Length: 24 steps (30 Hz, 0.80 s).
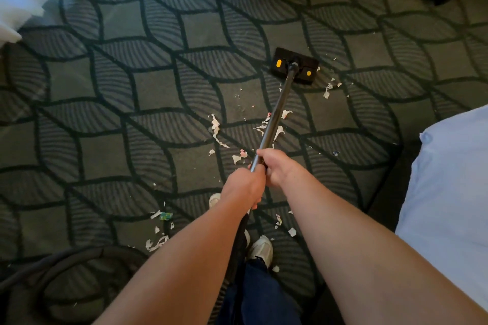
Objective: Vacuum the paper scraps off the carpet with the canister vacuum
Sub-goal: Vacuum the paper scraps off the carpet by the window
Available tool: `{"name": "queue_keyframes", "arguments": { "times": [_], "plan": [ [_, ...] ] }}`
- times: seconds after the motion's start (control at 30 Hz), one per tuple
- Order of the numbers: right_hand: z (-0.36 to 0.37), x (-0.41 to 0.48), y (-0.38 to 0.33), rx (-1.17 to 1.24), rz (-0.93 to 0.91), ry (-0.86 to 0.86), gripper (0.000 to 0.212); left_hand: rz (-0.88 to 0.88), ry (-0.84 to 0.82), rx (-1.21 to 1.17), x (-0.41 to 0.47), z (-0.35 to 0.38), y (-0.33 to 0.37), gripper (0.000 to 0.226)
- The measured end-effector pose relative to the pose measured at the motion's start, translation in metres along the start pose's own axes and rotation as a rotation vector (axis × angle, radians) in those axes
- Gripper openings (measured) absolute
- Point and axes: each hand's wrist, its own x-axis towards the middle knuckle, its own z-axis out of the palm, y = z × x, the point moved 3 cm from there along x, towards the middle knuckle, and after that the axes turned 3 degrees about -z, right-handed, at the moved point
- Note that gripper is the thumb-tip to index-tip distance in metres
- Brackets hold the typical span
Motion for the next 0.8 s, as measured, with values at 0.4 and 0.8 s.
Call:
{"name": "queue_keyframes", "arguments": {
  "times": [0.4, 0.8],
  "plan": [
    [0.008, -0.009, -0.069, 0.155, -0.187, 0.13, 0.015, 0.177, 0.022, 0.012, 0.005, -0.045, 0.065, 0.059],
    [-0.073, 0.002, -0.155, 0.23, -0.264, 0.241, 0.019, 0.301, -0.044, 0.128, 0.024, -0.013, 0.183, 0.061]
  ]
}}
